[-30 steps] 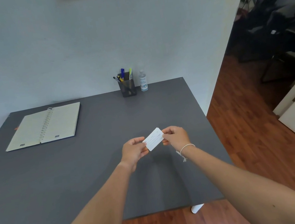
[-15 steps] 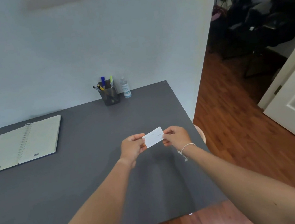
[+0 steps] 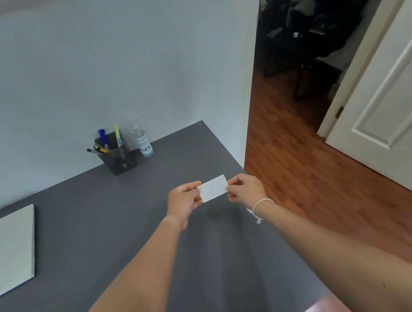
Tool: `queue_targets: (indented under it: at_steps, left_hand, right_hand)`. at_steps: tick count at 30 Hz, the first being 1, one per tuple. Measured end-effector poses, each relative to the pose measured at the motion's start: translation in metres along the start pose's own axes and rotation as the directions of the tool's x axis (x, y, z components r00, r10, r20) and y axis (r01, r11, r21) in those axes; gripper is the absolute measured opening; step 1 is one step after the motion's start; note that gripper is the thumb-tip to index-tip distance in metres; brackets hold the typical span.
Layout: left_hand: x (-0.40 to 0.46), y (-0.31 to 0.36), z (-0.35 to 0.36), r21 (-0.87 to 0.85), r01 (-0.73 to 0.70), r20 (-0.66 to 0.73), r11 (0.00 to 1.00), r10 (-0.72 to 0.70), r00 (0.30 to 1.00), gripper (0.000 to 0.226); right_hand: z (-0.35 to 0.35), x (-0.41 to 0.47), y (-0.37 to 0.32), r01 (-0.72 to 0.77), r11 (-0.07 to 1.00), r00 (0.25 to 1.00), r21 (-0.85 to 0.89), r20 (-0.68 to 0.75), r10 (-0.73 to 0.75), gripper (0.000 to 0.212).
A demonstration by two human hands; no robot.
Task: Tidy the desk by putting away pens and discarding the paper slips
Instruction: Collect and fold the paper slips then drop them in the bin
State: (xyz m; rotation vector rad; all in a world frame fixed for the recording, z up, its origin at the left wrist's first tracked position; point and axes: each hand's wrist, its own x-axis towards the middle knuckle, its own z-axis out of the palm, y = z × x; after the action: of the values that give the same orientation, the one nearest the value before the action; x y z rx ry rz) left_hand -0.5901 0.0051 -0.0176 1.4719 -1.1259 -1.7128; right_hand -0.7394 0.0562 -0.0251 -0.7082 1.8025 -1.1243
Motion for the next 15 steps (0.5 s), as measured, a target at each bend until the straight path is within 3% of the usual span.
queue_targets:
  at_steps: [10,15]
  left_hand:
    - [0.045,0.008,0.054,0.060,0.021,0.043,0.998,-0.024,0.999,0.030]
    - [0.067,0.014,0.093,0.081,0.011,-0.007,0.997,-0.011,1.000,0.034]
  right_hand:
    - [-0.037,0.059,0.013,-0.054,0.998,0.995,0.044,-0.080,0.058,0.024]
    - [-0.063,0.101,0.011,-0.051,0.997,0.997,0.049,-0.049,0.054,0.016]
